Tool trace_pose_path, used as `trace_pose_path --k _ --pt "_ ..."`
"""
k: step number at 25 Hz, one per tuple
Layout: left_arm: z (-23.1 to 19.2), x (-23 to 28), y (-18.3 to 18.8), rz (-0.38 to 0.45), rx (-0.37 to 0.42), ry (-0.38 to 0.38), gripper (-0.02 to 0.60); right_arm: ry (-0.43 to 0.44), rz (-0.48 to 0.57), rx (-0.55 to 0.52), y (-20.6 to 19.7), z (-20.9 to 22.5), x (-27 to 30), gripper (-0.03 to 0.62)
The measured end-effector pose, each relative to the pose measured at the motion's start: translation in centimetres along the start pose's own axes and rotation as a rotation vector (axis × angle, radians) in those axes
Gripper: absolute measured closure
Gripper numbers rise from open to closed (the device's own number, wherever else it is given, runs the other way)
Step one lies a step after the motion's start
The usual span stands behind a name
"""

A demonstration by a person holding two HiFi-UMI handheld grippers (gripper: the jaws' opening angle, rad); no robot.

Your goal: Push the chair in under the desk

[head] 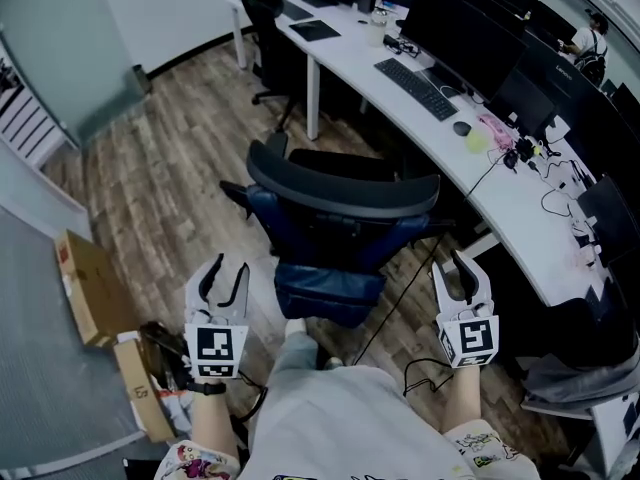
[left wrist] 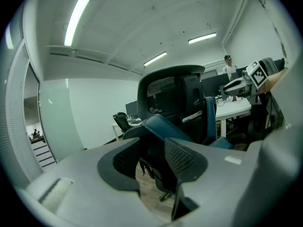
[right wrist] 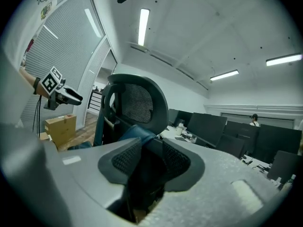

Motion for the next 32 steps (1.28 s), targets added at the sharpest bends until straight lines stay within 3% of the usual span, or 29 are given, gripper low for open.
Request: trace_pose_path --k 8,17,28,32 --pt "-3.5 4.9 1.1 -0.028 0.144 -0.030 0.357 -0.017 -0.040 -0.092 1.1 1.5 3.2 0.385" --pt "-5.1 9.9 1.9 -0.063 0.391 -0.041 0.319 -0.014 -0.156 -0.294 0.9 2.2 6.0 0.335" --pt "-6.7 13.8 1.4 -0.101 0.525 -0.040 0.276 0.011 -0.265 -0.411 -0.9 2.7 8.1 0.312" --pt "-6.9 15.1 1.4 -0.116 0.588 -0.035 0.307 -0.004 -0.304 -0.435 -1.1 3.0 8.7 0.318"
Point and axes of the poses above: the fingertips, and each gripper's own axes: x forward along the fingers, z to its right, y out of its top, the point moved 7 cm from there along -x, backward along the fingers, and after that the axes turned 10 degrees about -z, right-handed, at the moved point
